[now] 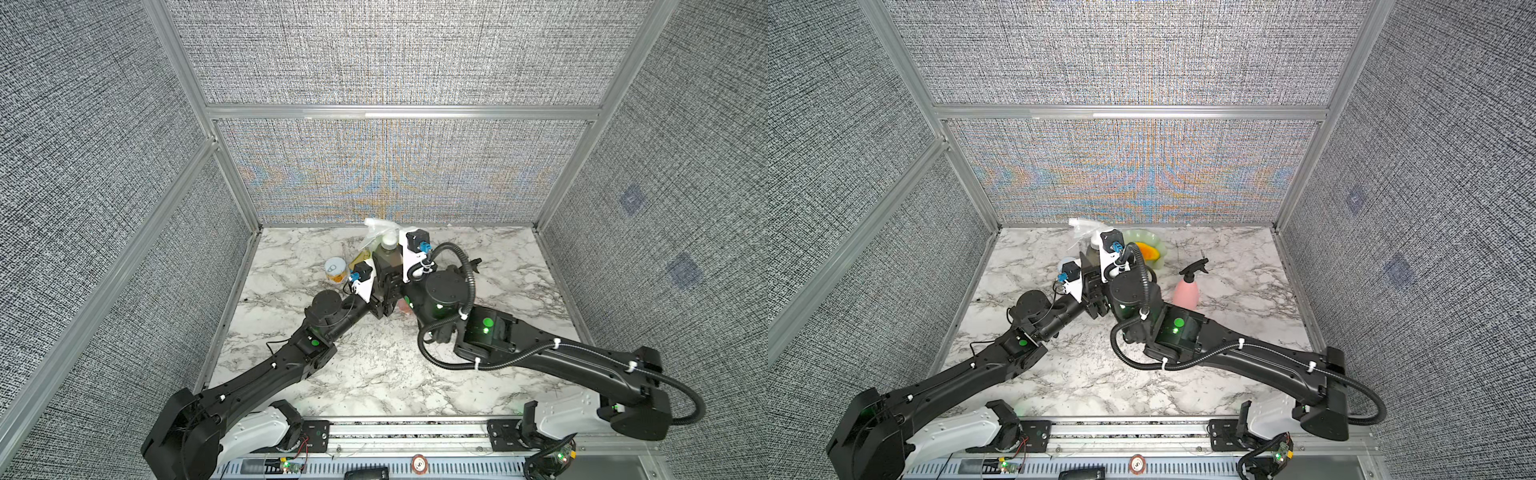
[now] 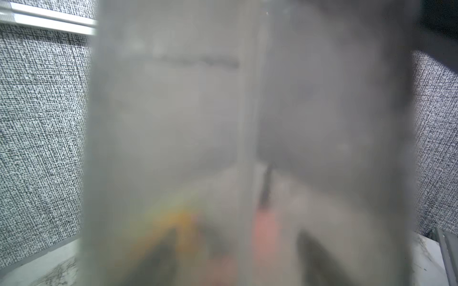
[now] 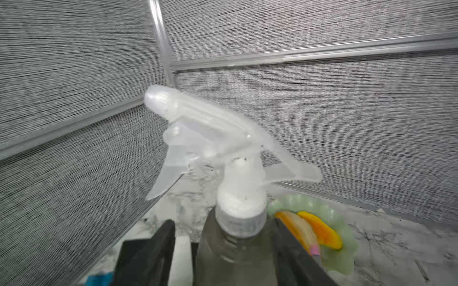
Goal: Attach spray nozzles to spray bottles
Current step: Screw the spray nozzle on the spray bottle.
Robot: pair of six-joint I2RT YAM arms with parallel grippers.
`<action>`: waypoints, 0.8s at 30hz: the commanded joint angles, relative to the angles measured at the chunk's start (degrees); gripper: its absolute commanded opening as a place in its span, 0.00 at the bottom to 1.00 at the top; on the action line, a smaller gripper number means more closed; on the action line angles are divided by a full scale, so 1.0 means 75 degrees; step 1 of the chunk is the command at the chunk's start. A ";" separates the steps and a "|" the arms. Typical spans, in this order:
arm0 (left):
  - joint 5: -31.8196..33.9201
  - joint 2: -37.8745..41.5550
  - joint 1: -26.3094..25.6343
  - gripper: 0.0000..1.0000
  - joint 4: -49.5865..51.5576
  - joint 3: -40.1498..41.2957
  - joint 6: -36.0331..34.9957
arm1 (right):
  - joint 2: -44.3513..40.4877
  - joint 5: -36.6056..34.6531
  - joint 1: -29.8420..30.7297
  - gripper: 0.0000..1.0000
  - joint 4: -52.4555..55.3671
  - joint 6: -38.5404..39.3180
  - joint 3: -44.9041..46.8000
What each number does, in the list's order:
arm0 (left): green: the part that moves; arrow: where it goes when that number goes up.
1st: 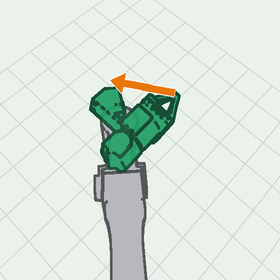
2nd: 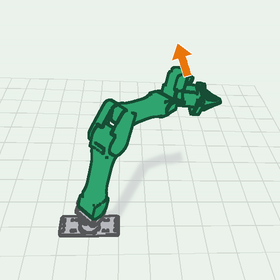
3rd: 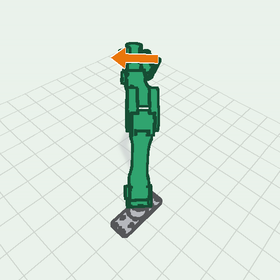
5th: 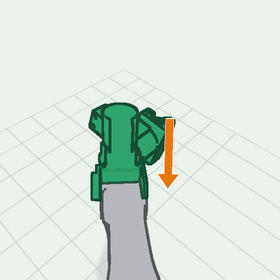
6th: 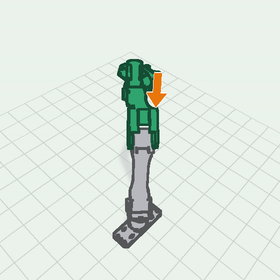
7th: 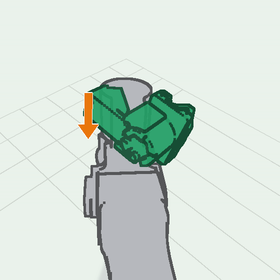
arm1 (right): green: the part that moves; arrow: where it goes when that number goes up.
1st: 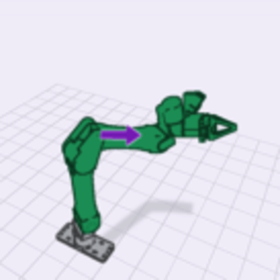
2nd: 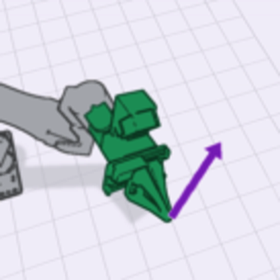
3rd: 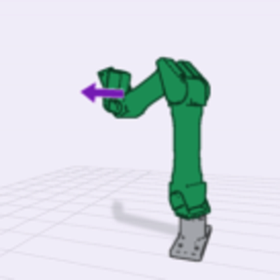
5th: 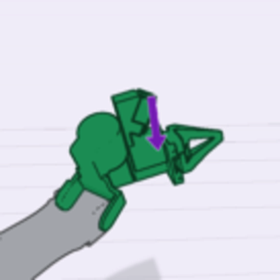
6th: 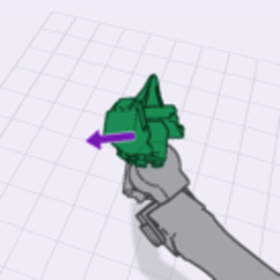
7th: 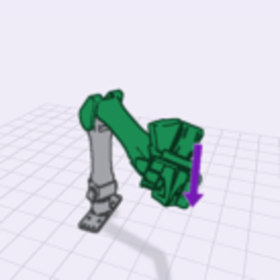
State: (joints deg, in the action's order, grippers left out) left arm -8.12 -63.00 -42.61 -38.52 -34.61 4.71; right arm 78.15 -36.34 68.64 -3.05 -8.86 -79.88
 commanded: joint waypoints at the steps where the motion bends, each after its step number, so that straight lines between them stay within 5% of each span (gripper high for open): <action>1: -0.0271 -0.0028 -0.0002 0.37 -0.0966 -0.0010 -0.0087 | -0.0396 0.1938 -0.0093 0.70 0.1285 -0.0057 -0.0104; 9: -0.0536 -0.0095 -0.0002 0.37 -0.1008 -0.0024 -0.0001 | -0.1528 0.3446 -0.0675 0.74 0.2892 0.0196 0.0184; 17: -0.1853 -0.0148 -0.0002 0.37 -0.1156 -0.0064 0.0190 | -0.1580 0.8774 -0.3081 0.74 0.3021 0.1159 -0.0212; 24: -0.2554 -0.0298 -0.0002 0.37 -0.1225 -0.0166 0.0519 | -0.0756 0.9517 -0.3407 0.73 0.3052 0.1365 -0.1223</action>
State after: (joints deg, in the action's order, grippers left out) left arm -23.33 -64.99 -42.61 -44.93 -35.29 7.11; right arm 71.40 29.43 43.46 20.40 0.08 -87.64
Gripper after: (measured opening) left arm 0.755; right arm 0.734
